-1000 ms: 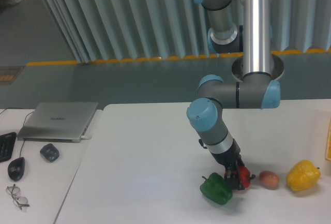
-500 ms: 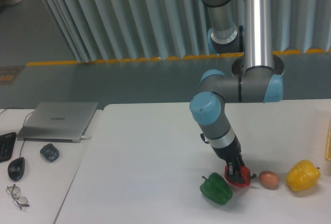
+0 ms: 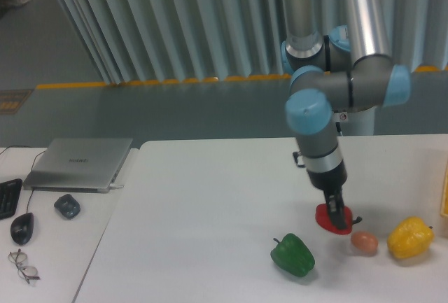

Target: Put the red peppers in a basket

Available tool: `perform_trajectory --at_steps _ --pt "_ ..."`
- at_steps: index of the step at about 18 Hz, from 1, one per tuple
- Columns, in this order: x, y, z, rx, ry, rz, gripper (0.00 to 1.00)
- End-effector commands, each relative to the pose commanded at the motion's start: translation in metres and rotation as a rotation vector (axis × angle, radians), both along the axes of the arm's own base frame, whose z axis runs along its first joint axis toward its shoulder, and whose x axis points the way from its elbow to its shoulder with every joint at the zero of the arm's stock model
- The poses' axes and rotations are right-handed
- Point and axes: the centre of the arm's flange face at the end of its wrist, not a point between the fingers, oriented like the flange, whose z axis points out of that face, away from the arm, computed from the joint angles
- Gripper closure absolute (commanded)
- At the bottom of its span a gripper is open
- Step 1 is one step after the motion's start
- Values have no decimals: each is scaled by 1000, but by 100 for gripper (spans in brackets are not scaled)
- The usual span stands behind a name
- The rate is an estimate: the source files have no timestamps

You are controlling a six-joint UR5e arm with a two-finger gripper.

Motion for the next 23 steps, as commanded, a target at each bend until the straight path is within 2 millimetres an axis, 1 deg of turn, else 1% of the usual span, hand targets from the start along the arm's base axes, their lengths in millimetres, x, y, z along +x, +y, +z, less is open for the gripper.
perform_trajectory --at_steps 2,3,4,5,6,7,9,13,15,17,19,21,23 --pt "-23 -22 10 -5 -8 -7 71" --pt "-36 -37 18 -10 -6 -18 71" --pt "-46 -46 20 -13 -6 -20 71" --pt "-61 -61 23 -22 -9 -25 70" --pt "-70 -72 27 -25 -8 -36 70" --pt "-86 -91 32 -36 -11 -57 70" --pt "-105 -118 38 -54 -22 -90 70" --pt "-141 -169 43 -86 -46 -147 68" --pt "-155 -190 41 -100 -59 -175 66" --pt "-170 -213 38 -118 -73 -195 66" --pt "-183 -243 23 -132 -100 -211 66" --pt "-194 -262 19 -135 -109 -215 66" --pt "-201 -276 18 -136 -113 -212 66"
